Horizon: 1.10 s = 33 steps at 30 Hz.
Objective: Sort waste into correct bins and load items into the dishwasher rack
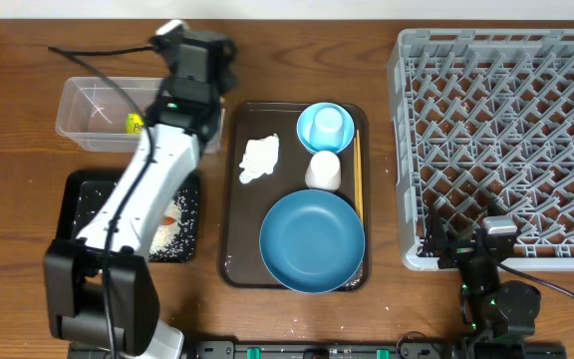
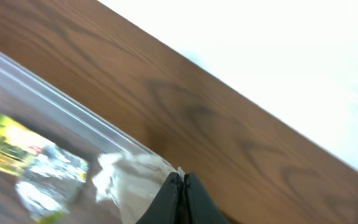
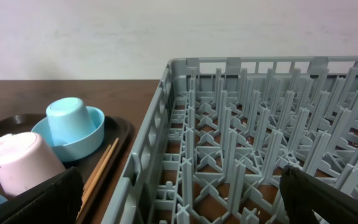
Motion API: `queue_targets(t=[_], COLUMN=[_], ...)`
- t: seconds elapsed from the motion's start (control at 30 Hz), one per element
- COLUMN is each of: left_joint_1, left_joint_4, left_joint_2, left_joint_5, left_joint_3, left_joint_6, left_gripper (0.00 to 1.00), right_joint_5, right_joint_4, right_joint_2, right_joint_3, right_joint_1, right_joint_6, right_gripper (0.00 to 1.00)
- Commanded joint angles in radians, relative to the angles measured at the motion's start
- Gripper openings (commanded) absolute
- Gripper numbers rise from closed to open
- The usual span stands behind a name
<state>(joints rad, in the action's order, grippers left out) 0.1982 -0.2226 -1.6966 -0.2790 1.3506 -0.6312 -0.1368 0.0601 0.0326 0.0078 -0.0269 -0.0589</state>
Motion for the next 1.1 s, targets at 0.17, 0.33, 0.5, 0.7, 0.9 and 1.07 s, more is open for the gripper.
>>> queue_targets(t=[0.17,0.33,0.5,0.7,0.9,1.07], left_joint_1=[-0.124,-0.125,-0.095,-0.009,0.119,0.196], left_joint_4=[-0.056,-0.119,-0.155,-0.244,-0.320,-0.323], left_joint_2=[-0.044,-0.042,-0.022,-0.008,-0.021,-0.060], left_joint_5=[-0.025,0.001,0.144,0.317,0.312,0.232], left_joint_3=[0.002,0.002,0.002,0.002,0.000,-0.005], left_joint_6=[-0.005,-0.004,0.018,0.017,0.018,-0.006], left_gripper=[0.57,0.81,0.84,0.89,0.89,0.89], right_joint_5=[0.005,0.006,0.006,0.005,0.006,0.006], right_joint_4=[0.003,0.003,0.003,0.003,0.003,0.003], right_joint_2=[0.001,0.001,0.001,0.001,0.001,0.001], right_joint_3=[-0.002,-0.002,-0.002,-0.002,-0.002,-0.002], right_joint_1=[-0.018,-0.018,-0.018,-0.018,-0.018,-0.018], right_joint_6=[0.012,0.012,0.012,0.012,0.012,0.012], right_gripper=[0.99,0.99,0.99,0.99,0.99,0.99])
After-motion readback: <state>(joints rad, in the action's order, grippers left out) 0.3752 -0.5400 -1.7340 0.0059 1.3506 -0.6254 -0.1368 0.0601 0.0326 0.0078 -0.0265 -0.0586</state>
